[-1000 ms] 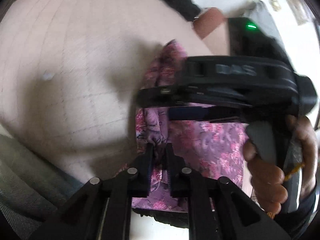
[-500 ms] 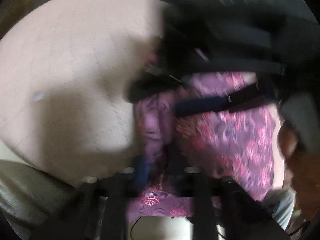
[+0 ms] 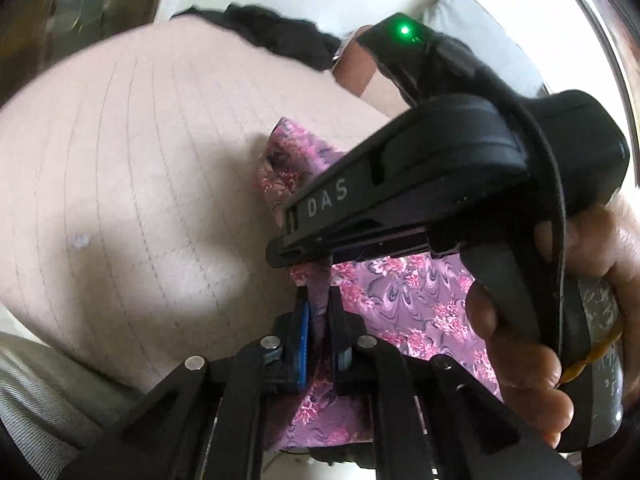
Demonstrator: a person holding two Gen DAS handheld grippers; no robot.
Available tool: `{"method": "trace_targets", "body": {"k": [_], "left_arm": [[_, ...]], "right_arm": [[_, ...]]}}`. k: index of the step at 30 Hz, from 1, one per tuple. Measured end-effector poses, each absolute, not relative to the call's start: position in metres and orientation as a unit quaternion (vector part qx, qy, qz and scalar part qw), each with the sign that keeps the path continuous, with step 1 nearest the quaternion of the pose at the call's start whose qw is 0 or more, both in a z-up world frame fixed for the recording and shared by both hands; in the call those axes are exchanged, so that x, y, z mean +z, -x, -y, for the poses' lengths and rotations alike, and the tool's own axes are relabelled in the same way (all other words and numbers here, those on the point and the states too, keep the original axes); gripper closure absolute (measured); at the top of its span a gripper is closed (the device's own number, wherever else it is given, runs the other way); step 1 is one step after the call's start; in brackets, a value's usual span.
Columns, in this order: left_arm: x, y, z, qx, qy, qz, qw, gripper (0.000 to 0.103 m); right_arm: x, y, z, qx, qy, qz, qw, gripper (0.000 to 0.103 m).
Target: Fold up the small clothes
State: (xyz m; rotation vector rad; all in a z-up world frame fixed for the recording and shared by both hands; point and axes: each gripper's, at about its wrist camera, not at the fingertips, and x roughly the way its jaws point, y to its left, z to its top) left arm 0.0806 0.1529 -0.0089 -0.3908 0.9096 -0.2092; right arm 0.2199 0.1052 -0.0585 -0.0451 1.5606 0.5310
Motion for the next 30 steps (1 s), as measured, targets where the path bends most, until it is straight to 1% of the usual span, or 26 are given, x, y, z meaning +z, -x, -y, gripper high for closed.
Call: {"method": "trace_targets", "body": {"k": [2,6,10,12,14,17,20,22,24,26,27,28,29,30], "left_arm": [[0.007,-0.075,-0.139,-0.105,0.157,-0.422,0.887,0.096],[0.053,-0.056,-0.107,-0.12,0.092,-0.391,0.908,0.096],[0.097,-0.034,-0.042,-0.164,0.023,-0.358,0.919,0.096],[0.11,-0.023,0.004,-0.189,-0.031,-0.342,0.92,0.096],[0.116,-0.01,0.046,-0.215,-0.078,-0.332,0.915,0.095],[0.104,-0.005,0.114,-0.264,-0.125,-0.337,0.895,0.095],[0.078,-0.015,0.158,-0.298,-0.144,-0.362,0.872,0.095],[0.059,-0.032,0.184,-0.315,-0.133,-0.389,0.855,0.095],[0.045,-0.042,0.192,-0.33,-0.1,-0.423,0.838,0.095],[0.04,-0.053,0.191,-0.347,-0.059,-0.454,0.818,0.095],[0.037,-0.055,0.188,-0.351,-0.045,-0.459,0.815,0.093],[0.041,-0.059,0.187,-0.354,-0.036,-0.463,0.812,0.084],[0.045,-0.06,0.18,-0.356,-0.025,-0.465,0.811,0.078],[0.05,-0.058,0.172,-0.351,-0.008,-0.461,0.815,0.065]], "right_arm": [[-0.049,-0.216,-0.092,0.248,-0.006,-0.68,0.69,0.087],[-0.009,-0.199,-0.041,0.293,-0.089,-0.619,0.723,0.088],[0.025,-0.173,0.044,0.339,-0.208,-0.543,0.74,0.088],[0.038,-0.154,0.102,0.357,-0.269,-0.496,0.745,0.088],[0.04,-0.142,0.147,0.363,-0.307,-0.465,0.746,0.088],[0.028,-0.121,0.223,0.354,-0.373,-0.422,0.747,0.089],[-0.009,-0.101,0.289,0.33,-0.448,-0.391,0.733,0.089],[-0.045,-0.093,0.332,0.307,-0.503,-0.381,0.712,0.089],[-0.071,-0.09,0.358,0.278,-0.542,-0.385,0.693,0.089],[-0.083,-0.088,0.37,0.257,-0.552,-0.396,0.687,0.089],[-0.087,-0.091,0.38,0.24,-0.544,-0.408,0.692,0.089],[-0.091,-0.092,0.383,0.213,-0.531,-0.428,0.7,0.089],[-0.097,-0.092,0.385,0.186,-0.517,-0.452,0.703,0.089],[-0.101,-0.093,0.384,0.17,-0.51,-0.466,0.703,0.089]]}}
